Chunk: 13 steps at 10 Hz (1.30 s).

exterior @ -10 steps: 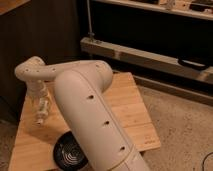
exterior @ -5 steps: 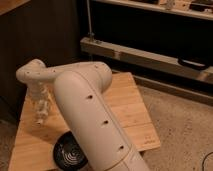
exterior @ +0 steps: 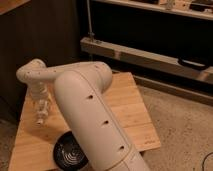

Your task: Place the bottle in the ceramic bowl

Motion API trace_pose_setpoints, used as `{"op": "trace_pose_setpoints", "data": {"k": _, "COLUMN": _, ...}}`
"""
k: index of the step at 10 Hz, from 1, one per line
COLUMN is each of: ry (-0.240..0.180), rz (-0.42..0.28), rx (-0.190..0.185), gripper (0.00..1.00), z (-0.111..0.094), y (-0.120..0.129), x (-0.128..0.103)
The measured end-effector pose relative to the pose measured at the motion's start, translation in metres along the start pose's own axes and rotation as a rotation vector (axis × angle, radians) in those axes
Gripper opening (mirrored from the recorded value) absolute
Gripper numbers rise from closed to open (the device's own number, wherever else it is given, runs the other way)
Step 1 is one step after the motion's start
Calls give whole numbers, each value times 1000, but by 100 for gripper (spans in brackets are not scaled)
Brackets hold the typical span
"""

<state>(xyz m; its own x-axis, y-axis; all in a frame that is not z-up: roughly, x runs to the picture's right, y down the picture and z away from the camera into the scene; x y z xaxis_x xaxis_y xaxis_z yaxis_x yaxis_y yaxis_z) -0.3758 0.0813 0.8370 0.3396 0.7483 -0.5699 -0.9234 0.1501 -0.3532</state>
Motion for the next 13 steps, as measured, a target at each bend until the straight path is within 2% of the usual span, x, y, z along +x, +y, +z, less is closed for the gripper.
{"op": "trace_pose_setpoints", "data": {"k": 1, "ry": 16, "rz": -12, "rx": -22, "gripper": 65, "z": 5, "y": 4, "x": 1}}
{"op": "trace_pose_setpoints", "data": {"k": 2, "ry": 29, "rz": -20, "rx": -26, "gripper": 65, "z": 10, "y": 7, "x": 4}}
{"op": "trace_pose_setpoints", "data": {"k": 4, "ry": 46, "rz": -53, "rx": -13, "gripper": 65, "z": 17, "y": 25, "x": 14}}
{"op": "trace_pose_setpoints", "data": {"k": 8, "ry": 50, "rz": -64, "rx": 3, "gripper": 65, "z": 24, "y": 29, "x": 20}}
{"op": "trace_pose_setpoints", "data": {"k": 13, "ry": 54, "rz": -44, "rx": 29, "gripper": 65, "z": 39, "y": 21, "x": 27}}
